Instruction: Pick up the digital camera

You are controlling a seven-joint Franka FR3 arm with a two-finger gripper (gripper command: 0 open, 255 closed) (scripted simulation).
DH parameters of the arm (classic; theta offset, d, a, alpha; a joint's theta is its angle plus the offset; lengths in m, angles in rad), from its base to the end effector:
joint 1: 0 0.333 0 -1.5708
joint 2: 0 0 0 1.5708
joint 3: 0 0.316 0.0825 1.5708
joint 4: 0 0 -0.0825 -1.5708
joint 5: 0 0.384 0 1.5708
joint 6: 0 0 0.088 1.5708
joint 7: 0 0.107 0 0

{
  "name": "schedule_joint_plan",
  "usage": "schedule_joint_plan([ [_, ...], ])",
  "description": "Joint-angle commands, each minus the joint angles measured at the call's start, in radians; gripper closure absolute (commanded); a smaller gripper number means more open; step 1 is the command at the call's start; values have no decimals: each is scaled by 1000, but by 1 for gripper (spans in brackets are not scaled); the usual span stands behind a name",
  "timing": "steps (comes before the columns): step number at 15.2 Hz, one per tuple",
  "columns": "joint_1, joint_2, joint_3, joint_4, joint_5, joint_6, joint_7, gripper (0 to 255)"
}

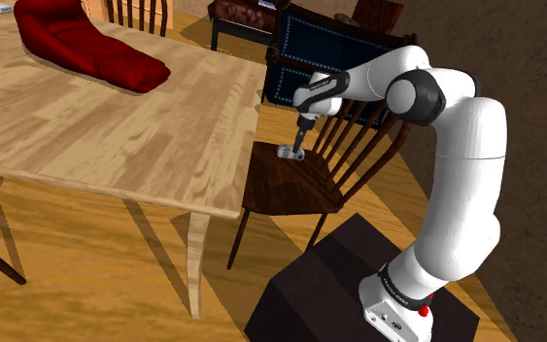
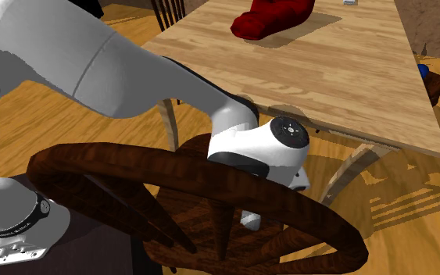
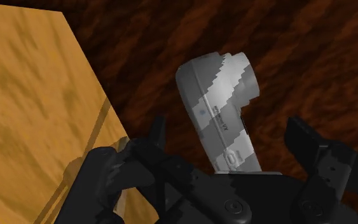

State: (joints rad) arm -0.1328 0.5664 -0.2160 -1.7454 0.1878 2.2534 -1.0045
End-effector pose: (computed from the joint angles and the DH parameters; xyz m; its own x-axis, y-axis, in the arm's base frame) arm 0.6270 -0.2093 0.2524 0.8450 0.5348 -0.0014 0.5341 -0.8440 -0.0491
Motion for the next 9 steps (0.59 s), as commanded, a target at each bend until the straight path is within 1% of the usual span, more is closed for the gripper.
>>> schedule_joint_plan([
  [1,-2,21,4,2,5,19,-4,0],
  [4,-7,53,10,1,14,51,-10,0],
  [6,-7,52,10,1,14,51,-10,0],
  [7,-7,54,10,3,14,51,-11,255],
  [9,-7,55,10,3,14,51,-10,255],
])
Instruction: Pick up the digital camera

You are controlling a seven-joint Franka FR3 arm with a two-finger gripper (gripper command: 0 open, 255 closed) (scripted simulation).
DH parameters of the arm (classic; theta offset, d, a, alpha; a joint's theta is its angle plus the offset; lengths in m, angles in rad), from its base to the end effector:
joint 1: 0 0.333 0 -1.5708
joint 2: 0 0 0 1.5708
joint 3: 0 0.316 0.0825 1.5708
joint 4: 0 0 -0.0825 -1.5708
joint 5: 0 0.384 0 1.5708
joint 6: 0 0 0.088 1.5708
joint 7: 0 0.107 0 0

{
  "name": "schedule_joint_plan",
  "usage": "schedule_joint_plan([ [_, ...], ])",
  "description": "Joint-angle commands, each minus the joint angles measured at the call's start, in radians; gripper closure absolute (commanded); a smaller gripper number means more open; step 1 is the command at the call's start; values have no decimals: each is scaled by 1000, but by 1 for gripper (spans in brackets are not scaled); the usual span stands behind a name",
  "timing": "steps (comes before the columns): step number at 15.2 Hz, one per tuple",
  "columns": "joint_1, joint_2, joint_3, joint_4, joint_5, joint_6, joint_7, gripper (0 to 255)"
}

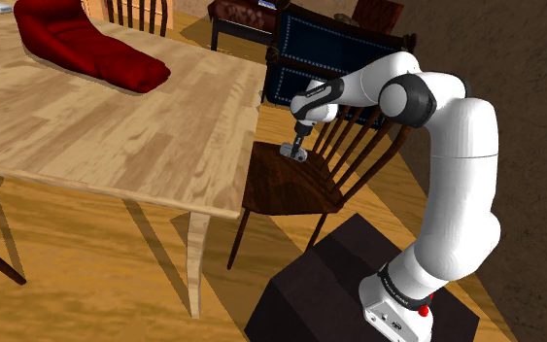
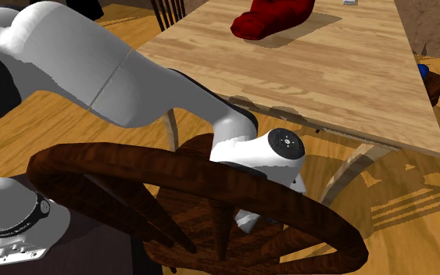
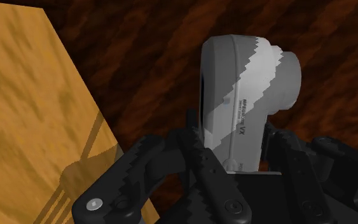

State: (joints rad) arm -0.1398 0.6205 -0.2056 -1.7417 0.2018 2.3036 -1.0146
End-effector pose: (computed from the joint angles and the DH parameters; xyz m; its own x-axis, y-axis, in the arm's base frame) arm 0.6286 -0.2094 0.2222 0.8443 0.5359 -0.0009 0.5352 -0.8433 -0.0487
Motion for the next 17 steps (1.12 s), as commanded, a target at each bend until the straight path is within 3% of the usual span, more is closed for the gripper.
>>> schedule_joint_plan([
  [1,0,1,0,0,0,1,0,255],
  [7,0,-2,0,-3,0,1,0,255],
  [17,11,-86,-16,8,-24,-93,17,255],
])
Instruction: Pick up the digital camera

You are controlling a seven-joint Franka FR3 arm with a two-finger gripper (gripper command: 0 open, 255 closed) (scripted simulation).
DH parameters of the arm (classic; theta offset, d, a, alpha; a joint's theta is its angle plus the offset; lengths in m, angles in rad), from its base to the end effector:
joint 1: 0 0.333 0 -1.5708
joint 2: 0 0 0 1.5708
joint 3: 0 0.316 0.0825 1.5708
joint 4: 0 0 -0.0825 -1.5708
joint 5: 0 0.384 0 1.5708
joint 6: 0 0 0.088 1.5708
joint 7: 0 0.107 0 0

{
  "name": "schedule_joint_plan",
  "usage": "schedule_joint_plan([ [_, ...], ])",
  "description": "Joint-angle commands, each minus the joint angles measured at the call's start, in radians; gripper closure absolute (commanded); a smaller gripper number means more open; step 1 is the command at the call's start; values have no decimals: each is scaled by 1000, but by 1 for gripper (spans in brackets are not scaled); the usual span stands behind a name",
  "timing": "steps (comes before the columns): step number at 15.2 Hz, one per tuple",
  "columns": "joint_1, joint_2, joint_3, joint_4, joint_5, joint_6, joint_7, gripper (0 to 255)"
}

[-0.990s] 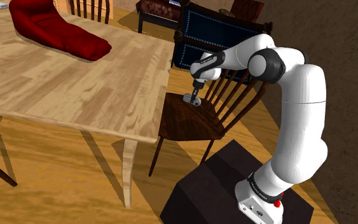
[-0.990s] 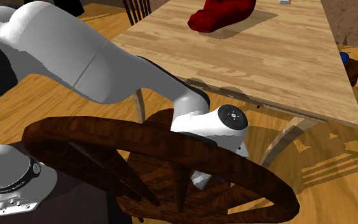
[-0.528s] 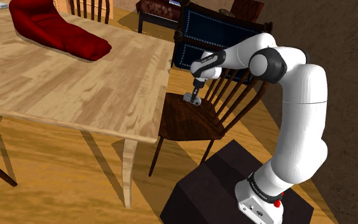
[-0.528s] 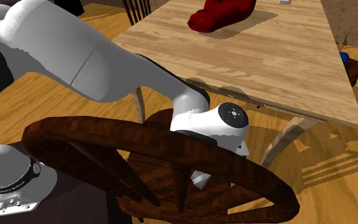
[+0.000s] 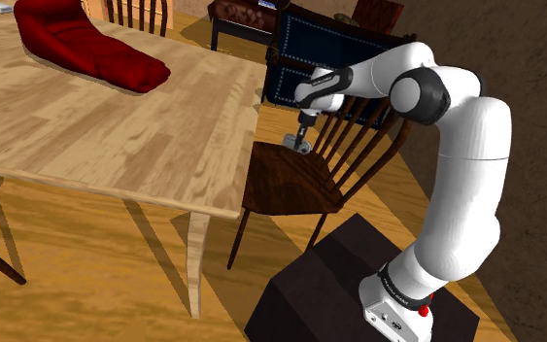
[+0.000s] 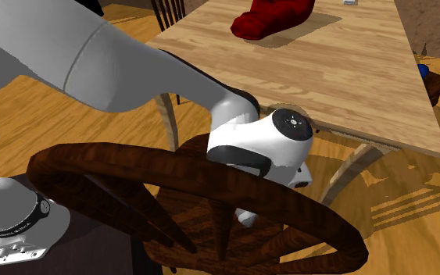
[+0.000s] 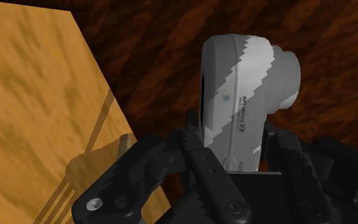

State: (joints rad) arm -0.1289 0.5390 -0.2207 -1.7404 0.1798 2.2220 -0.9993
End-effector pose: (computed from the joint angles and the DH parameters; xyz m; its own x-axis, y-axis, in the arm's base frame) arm 0.6272 -0.2087 0.2700 0.8443 0.5359 -0.0010 0.5352 -0.8433 -0.0488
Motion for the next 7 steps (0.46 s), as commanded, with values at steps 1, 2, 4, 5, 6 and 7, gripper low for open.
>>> schedule_joint_plan([
  [1,1,-13,-3,9,-4,-21,3,255],
  [2,2,-20,-4,11,-7,-31,5,255],
  [4,4,-35,-7,17,-11,-51,8,255],
  [5,4,-42,-8,20,-13,-61,10,255],
  [6,4,-43,-8,21,-14,-63,10,255],
  [7,4,-43,-8,21,-14,-63,10,255],
])
